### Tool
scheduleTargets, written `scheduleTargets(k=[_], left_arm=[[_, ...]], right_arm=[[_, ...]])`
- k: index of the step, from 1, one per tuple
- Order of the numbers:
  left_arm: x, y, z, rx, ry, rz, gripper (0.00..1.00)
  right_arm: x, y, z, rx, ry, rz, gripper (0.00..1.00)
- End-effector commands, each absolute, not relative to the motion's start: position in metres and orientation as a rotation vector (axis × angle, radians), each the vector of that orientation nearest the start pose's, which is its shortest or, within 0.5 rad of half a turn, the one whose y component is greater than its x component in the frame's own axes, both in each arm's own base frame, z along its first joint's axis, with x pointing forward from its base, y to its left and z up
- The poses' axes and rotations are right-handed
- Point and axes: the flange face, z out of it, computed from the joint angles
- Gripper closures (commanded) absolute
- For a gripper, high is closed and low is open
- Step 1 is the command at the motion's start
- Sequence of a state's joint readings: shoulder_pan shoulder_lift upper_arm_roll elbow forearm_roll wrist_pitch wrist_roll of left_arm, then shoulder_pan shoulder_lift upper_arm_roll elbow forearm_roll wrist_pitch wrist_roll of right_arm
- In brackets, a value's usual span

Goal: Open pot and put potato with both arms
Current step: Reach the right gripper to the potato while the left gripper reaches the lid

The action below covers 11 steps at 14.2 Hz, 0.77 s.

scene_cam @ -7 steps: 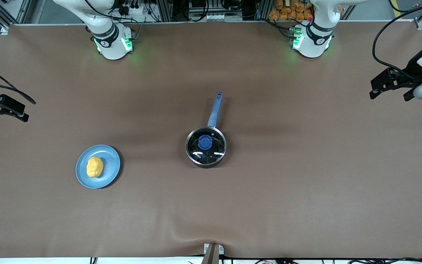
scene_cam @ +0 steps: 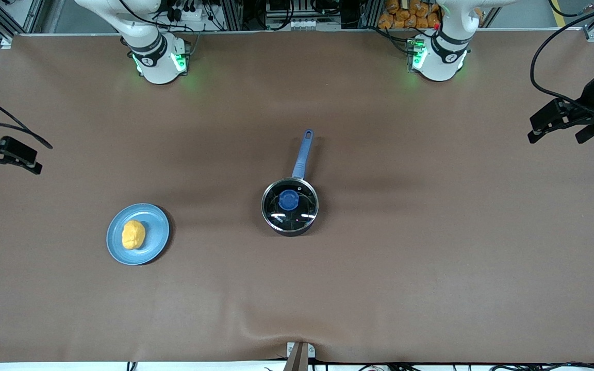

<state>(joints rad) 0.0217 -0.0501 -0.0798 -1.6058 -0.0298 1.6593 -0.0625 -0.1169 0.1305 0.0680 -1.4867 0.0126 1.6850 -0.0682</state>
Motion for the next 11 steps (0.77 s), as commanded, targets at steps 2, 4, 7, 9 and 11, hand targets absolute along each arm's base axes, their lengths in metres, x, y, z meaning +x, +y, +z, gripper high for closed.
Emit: scheduleTargets(k=[2, 4, 7, 9, 11], left_arm=[[0.542, -0.043, 0.649, -3.154, 0.002, -0.173, 0.0], [0.542, -0.064, 0.647, -3.159, 0.024, -0.162, 0.0], [0.547, -0.104, 0.642, -3.168, -0.008, -0.144, 0.0], [0.548, -0.15, 0.622, -3.169, 0.117, -0.087, 0.0], [0.555, -0.191, 0.597, -3.178, 0.162, -0.018, 0.0]], right_arm=[[0.643, -0.044, 0.527, -3.121, -0.031, -0.057, 0.0], [0.66, -0.046, 0.484, -3.113, -0.025, -0.034, 0.0], [0.669, -0.043, 0.422, -3.097, -0.02, -0.007, 0.0], [0.67, -0.04, 0.38, -3.094, -0.023, -0.012, 0.0], [0.666, -0.038, 0.338, -3.091, -0.022, -0.003, 0.0]])
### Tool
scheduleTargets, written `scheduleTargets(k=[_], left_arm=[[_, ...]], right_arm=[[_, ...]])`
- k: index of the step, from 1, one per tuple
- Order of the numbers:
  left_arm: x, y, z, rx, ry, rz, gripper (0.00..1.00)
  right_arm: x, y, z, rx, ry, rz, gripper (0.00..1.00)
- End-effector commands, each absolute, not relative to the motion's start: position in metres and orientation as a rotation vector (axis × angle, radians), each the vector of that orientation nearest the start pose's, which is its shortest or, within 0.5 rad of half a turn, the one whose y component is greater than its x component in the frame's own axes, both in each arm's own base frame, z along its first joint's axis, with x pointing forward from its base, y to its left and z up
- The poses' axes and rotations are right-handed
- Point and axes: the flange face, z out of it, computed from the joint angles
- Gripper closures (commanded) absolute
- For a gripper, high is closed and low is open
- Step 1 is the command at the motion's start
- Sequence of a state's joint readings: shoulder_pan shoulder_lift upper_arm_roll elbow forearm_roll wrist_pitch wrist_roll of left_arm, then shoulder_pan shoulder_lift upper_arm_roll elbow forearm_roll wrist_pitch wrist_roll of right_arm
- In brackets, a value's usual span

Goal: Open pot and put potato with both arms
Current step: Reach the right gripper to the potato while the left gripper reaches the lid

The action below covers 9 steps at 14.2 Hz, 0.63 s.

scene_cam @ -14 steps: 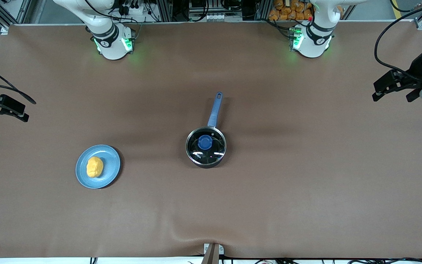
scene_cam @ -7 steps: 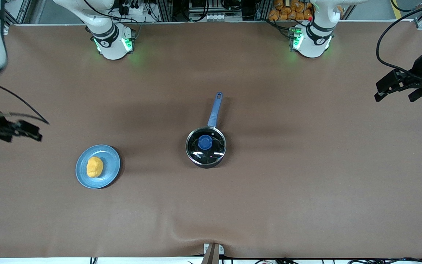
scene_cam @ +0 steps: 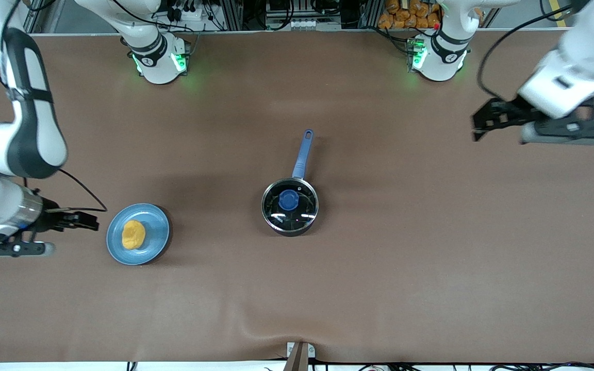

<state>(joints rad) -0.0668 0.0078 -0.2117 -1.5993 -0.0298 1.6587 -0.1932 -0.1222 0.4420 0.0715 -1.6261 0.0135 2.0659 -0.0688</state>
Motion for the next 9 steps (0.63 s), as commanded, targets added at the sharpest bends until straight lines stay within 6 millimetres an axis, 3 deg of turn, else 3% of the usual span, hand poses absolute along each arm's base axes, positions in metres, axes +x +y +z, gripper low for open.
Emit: scheduleTargets(k=[1, 5, 9], left_arm=[[0.562, -0.216, 0.585, -3.184, 0.166, 0.009, 0.0], [0.567, -0.335, 0.537, -3.121, 0.132, -0.074, 0.0], [0.56, -0.39, 0.504, -3.159, 0.165, -0.13, 0.0]], right_arm=[[0.665, -0.038, 0.321, -3.087, -0.013, 0.006, 0.0], [0.663, -0.033, 0.265, -3.064, 0.006, 0.049, 0.0], [0.661, -0.028, 0.221, -3.01, 0.07, 0.084, 0.0]])
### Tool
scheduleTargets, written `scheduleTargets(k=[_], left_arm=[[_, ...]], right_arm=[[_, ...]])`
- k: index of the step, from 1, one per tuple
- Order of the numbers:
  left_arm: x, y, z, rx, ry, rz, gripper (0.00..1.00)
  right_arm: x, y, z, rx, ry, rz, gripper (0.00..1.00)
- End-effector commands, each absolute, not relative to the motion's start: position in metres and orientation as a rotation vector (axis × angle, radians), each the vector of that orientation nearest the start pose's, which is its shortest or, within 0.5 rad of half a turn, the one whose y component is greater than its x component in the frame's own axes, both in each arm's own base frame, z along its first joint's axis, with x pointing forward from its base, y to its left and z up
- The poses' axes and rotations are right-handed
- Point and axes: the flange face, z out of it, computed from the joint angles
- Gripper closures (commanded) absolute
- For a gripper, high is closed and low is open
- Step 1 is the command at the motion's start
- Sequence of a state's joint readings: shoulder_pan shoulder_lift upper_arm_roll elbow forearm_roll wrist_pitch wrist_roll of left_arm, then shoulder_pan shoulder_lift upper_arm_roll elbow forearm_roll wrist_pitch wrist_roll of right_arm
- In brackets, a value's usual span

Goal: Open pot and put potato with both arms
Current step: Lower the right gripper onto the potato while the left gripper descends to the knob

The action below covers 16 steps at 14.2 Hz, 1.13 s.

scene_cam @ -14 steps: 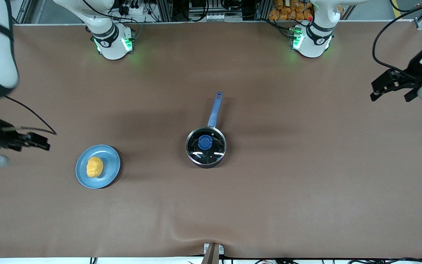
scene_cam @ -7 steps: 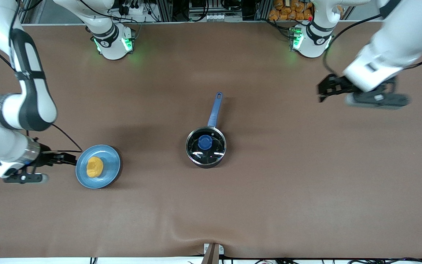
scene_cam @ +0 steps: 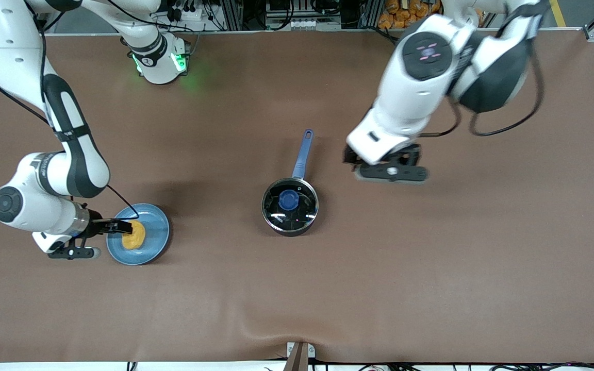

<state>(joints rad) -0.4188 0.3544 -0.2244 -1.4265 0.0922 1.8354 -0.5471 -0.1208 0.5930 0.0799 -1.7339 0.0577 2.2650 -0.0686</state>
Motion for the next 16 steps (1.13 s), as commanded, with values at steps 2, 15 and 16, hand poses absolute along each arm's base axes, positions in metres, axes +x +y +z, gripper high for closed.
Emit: scheduleTargets(k=[2, 15, 16], left_arm=[[0.557, -0.411, 0.491, -3.176, 0.21, -0.151, 0.0], [0.533, -0.525, 0.357, -3.225, 0.359, -0.187, 0.0], [0.53, -0.53, 0.348, -3.224, 0.372, -0.183, 0.0]], right_arm=[[0.662, -0.024, 0.208, -3.007, 0.075, 0.069, 0.0], [0.666, -0.022, 0.203, -2.984, 0.119, 0.057, 0.91], [0.669, -0.023, 0.208, -2.985, 0.121, 0.044, 0.92]])
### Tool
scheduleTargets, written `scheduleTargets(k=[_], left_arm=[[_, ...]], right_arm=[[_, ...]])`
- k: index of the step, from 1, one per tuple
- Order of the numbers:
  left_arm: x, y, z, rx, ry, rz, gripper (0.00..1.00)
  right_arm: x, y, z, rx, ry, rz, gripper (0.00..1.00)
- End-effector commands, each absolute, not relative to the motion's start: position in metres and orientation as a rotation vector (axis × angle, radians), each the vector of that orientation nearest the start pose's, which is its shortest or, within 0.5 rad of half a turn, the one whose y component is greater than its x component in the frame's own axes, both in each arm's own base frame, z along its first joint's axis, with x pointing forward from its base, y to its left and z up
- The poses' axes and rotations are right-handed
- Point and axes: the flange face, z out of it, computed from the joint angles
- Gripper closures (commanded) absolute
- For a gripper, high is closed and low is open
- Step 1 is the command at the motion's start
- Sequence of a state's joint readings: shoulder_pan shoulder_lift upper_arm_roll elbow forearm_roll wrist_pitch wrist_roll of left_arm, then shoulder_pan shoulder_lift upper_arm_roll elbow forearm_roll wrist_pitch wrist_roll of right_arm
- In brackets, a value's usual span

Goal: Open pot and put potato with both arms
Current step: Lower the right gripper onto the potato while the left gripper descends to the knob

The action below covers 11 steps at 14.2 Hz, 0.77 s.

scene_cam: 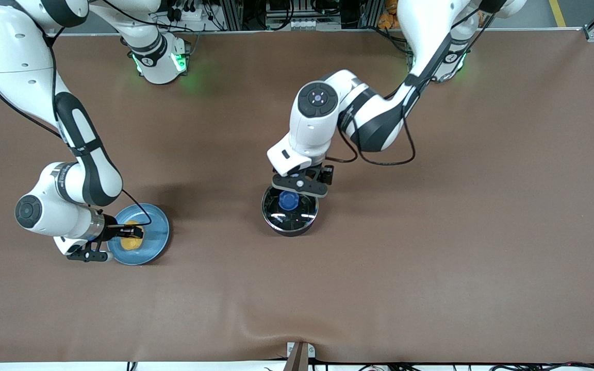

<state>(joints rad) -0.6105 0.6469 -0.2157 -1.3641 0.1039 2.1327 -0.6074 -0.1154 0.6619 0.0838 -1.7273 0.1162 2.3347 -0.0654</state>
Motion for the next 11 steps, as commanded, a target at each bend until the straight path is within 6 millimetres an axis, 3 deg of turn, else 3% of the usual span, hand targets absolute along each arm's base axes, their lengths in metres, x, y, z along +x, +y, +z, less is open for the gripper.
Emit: scheduleTargets(k=[1, 6, 9, 11], left_arm=[[0.53, -0.533, 0.34, -3.226, 0.376, -0.184, 0.0], [0.526, -0.544, 0.317, -3.203, 0.33, -0.268, 0.0], [0.529, -0.55, 0.293, -3.209, 0.262, -0.341, 0.0], [0.53, -0.552, 0.291, -3.232, 0.219, -0.368, 0.0]], right_arm=[[0.672, -0.022, 0.212, -2.984, 0.115, 0.036, 0.92], [0.689, -0.01, 0.249, -2.973, 0.124, 0.016, 0.92], [0.695, 0.011, 0.277, -2.971, 0.15, -0.01, 0.93], [0.696, 0.024, 0.284, -2.969, 0.145, -0.022, 0.93]])
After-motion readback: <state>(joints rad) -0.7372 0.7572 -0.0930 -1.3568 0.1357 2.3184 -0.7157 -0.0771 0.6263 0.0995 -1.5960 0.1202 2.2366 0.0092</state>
